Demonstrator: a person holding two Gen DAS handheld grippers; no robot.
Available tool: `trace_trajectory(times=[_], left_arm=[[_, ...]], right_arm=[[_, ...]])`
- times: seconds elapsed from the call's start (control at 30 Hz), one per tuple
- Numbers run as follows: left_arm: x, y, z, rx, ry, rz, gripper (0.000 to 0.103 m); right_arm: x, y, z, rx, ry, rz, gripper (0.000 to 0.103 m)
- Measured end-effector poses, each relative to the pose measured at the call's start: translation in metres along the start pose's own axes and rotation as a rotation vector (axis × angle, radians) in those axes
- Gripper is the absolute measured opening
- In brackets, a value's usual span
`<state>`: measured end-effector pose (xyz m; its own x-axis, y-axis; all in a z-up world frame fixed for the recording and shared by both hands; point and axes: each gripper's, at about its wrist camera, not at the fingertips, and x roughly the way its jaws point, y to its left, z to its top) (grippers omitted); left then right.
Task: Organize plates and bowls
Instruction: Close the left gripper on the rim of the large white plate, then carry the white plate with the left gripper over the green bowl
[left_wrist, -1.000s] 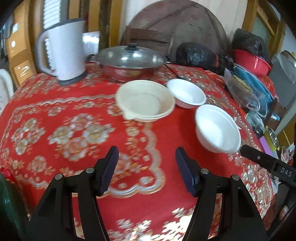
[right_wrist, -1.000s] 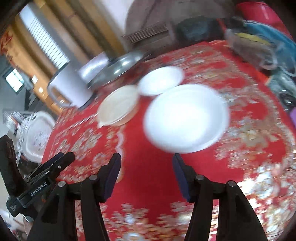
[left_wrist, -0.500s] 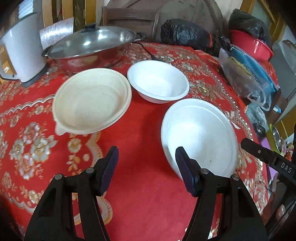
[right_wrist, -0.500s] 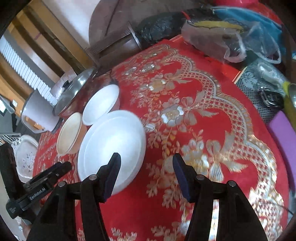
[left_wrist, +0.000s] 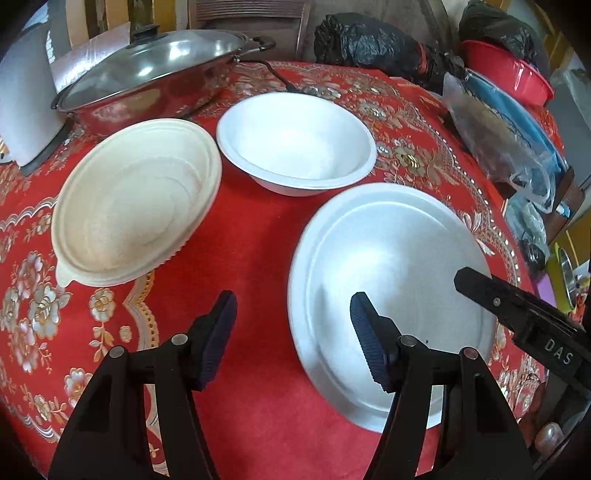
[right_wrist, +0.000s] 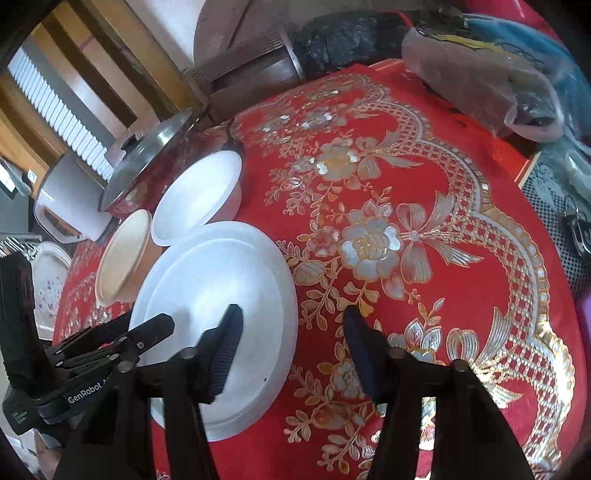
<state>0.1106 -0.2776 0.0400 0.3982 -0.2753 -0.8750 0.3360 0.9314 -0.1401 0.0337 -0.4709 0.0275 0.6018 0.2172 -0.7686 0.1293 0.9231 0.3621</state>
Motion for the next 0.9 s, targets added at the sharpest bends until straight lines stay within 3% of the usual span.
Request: trace_trajectory(times=[0.03, 0.1, 0.13, 0.17, 0.2, 0.33, 0.9], left_arm=[[0.0, -0.002, 0.0, 0.007, -0.003, 0.0, 0.064], [0.0, -0.003, -0.001, 0.012, -0.009, -0.011, 0.064], [0.001, -0.005, -0.001, 0.02, -0.013, -0.01, 0.058], [0.002, -0.007, -0.002, 0.037, -0.013, 0.003, 0.038], [0.004, -0.01, -0.003, 0.058, 0.002, 0.018, 0.029], [0.014, -0.012, -0.008, 0.074, 0.052, -0.024, 0.016], [-0.034, 0.023, -0.052, 0.069, 0.012, 0.002, 0.016]], right_arm=[[0.0, 0.001, 0.0, -0.01, -0.004, -0.001, 0.032], [0.001, 0.001, 0.0, -0.026, -0.011, -0.01, 0.025], [0.002, 0.001, 0.0, -0.034, -0.008, -0.015, 0.022], [0.003, 0.001, -0.001, -0.042, -0.002, -0.018, 0.02], [0.003, 0.002, -0.002, -0.047, 0.0, -0.017, 0.015], [-0.002, 0.006, -0.008, -0.07, -0.011, -0.026, 0.011], [-0.016, 0.047, -0.047, -0.126, -0.002, 0.036, 0.011]])
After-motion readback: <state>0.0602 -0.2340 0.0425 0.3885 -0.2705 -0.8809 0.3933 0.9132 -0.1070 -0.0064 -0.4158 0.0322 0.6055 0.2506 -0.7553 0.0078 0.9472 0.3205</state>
